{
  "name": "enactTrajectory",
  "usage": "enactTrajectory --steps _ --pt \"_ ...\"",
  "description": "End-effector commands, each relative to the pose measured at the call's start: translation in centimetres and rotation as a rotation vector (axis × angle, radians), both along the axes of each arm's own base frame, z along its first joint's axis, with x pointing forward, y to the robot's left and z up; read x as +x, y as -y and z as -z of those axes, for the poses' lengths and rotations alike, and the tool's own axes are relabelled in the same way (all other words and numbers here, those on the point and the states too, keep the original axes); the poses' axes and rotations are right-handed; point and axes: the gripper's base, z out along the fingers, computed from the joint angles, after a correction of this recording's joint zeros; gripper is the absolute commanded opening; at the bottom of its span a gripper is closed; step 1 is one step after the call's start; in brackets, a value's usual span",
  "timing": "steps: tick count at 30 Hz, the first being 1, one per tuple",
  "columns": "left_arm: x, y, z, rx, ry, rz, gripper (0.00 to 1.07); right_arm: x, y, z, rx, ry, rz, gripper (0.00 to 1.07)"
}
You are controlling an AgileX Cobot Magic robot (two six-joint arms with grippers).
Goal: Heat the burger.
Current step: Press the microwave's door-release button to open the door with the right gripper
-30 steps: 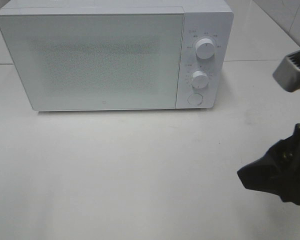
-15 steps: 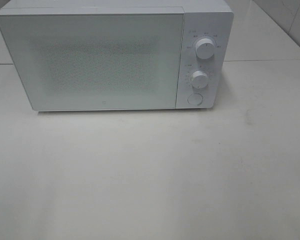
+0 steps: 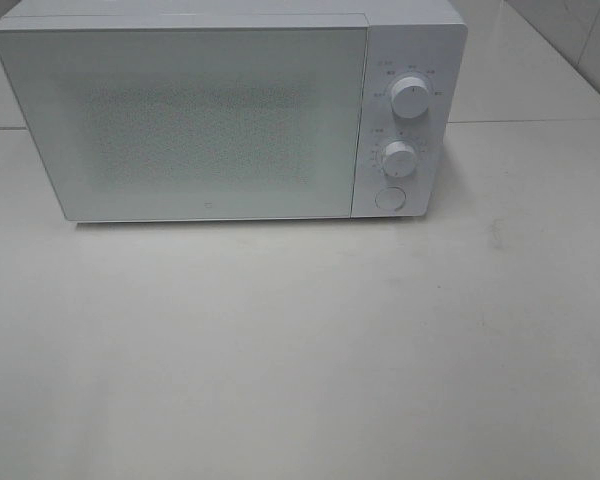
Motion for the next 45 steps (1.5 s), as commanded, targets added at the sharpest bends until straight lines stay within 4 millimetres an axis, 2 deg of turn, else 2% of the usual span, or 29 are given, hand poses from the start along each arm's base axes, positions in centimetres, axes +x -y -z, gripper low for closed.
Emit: enactTrajectory --steps 1,9,30,38,45 --pt "-0.3 0.0 0.0 -0.011 0.032 -0.006 1.02 -0.5 0.1 1.3 0.006 0.006 0.035 0.75" --pt "-0.3 0.0 0.0 -0.010 0.032 -0.006 1.02 -1.6 0.3 1.6 0.026 0.122 0.026 0.75" --pt "-0.2 0.0 0.0 -0.007 0.027 -0.008 1.02 -1.5 0.3 1.5 0.024 0.116 0.027 0.75" --pt "-0.2 0.0 0.0 -0.007 0.027 -0.008 1.02 0.4 -0.1 0.9 0.008 0.034 0.027 0.75" --pt "-0.2 0.0 0.0 -0.007 0.027 -0.008 1.02 3.1 -0.6 0.3 0.002 -0.029 0.018 0.75"
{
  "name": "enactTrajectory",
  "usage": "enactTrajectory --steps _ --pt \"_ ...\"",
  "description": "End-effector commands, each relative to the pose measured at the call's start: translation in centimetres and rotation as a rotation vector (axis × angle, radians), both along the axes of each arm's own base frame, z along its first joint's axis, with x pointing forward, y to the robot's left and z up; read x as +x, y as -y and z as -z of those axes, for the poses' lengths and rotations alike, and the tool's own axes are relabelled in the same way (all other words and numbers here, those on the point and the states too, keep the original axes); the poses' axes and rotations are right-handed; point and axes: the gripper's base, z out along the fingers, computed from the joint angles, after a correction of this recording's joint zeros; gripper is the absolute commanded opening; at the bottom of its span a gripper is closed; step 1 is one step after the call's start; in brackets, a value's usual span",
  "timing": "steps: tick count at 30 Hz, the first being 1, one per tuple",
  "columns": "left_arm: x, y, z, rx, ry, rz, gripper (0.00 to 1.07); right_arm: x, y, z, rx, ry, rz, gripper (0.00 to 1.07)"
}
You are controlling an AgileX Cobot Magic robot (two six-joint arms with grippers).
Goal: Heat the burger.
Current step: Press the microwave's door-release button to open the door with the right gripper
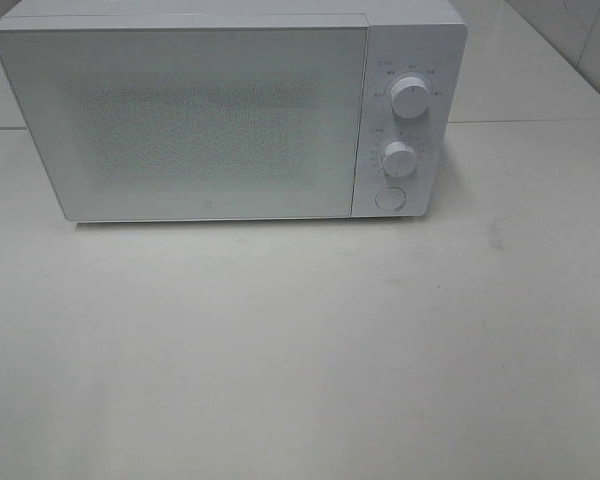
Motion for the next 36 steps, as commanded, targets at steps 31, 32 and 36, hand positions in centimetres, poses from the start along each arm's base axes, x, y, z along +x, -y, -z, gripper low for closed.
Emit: enactTrajectory --steps 31,32,36 --pt "-0.2 0.0 0.0 -0.007 0.027 -0.008 1.02 13.5 -2.6 0.2 0.062 0.226 -0.005 0.75" --pt "-0.2 0.0 0.0 -0.007 0.027 -0.008 1.02 14.1 -2.7 0.7 0.059 0.257 -0.009 0.75" --pt "-0.2 0.0 0.0 -0.007 0.027 -0.008 1.02 15.1 -2.9 1.8 0.042 0.344 -0.031 0.75"
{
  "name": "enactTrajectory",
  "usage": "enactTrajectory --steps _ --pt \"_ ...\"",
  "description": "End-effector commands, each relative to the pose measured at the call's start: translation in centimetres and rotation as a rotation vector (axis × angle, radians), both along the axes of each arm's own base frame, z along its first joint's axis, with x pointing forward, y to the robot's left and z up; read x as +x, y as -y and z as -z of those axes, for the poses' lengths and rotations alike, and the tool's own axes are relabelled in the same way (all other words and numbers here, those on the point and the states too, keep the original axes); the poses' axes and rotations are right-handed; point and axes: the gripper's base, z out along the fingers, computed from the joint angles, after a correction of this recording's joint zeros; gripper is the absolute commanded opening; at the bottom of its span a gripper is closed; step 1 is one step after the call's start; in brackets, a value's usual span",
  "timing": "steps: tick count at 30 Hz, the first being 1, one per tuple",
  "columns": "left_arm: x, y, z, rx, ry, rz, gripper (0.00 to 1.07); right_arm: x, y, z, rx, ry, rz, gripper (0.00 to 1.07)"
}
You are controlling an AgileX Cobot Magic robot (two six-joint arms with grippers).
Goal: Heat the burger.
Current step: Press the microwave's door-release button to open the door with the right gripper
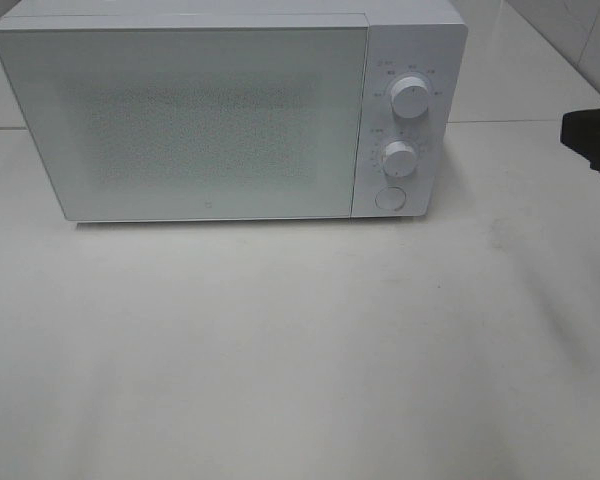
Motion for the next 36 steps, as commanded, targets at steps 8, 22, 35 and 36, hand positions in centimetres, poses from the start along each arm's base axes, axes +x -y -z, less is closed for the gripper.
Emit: enactTrajectory --steps 8,22,35,36 --pt "-0.2 0.0 0.0 -0.007 0.027 -0.008 1.02 2.1 -0.5 2.7 -0.025 0.229 -0.038 0.75" --pt "-0.2 0.0 0.0 -0.007 0.027 -0.008 1.02 4.7 -1.0 6.4 -0.046 0.169 0.089 0.75" --pt "-0.2 0.0 0.0 -0.007 0.027 -0.008 1.02 5.0 -5.8 9.7 -0.101 0.222 0.070 0.75" --pt "-0.2 0.0 0.0 -0.007 0.027 -0.008 1.02 5.0 -5.8 9.7 -0.101 0.222 0.070 0.75"
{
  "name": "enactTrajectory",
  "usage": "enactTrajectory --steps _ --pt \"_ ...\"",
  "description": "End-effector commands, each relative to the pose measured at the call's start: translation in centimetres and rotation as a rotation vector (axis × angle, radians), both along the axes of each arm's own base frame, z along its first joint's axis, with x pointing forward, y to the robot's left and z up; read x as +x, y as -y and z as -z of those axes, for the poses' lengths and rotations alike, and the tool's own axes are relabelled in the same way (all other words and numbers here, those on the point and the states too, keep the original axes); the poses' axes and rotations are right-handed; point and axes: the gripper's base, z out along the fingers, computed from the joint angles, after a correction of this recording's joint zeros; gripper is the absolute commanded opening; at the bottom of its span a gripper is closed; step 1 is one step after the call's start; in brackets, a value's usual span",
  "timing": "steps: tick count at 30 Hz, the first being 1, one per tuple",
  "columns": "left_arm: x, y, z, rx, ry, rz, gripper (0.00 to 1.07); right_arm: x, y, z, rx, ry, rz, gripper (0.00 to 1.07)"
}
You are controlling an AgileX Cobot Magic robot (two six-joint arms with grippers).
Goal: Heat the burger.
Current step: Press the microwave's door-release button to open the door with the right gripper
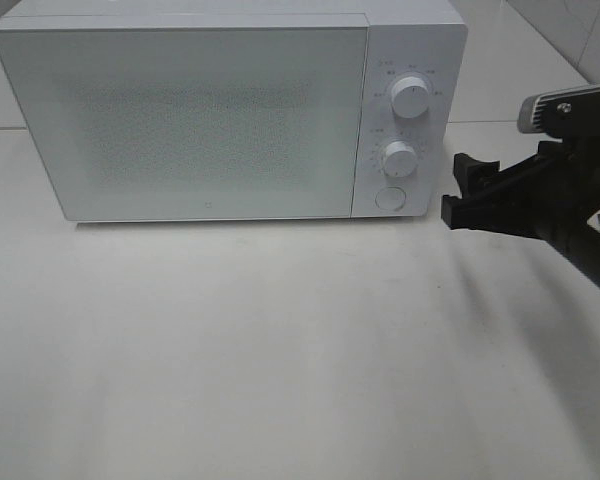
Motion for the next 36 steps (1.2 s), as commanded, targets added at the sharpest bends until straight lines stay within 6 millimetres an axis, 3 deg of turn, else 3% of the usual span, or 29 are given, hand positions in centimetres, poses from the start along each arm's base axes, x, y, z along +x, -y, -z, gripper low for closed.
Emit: enactTrajectory --steps 1,12,24,30,36 --pt "-0.2 0.0 0.0 -0.007 0.027 -0.008 1.02 -0.4 -1.3 1.0 -0.022 0.024 0.005 0.75" --pt "-0.2 0.0 0.0 -0.007 0.027 -0.008 1.02 -0.3 -5.1 3.2 -0.032 -0.034 -0.022 0.75" --pt "-0.2 0.0 0.0 -0.007 0.027 -0.008 1.02 0.1 -6.1 3.8 -0.003 -0.053 -0.007 0.75" --pt "-0.2 0.0 0.0 -0.007 0.027 -0.008 1.02 0.1 -6.1 3.8 0.157 -0.067 0.040 0.75" --pt "-0.2 0.0 0.0 -0.007 0.027 -0.008 1.02 0.1 -6.1 3.8 0.496 -0.096 0.133 0.75"
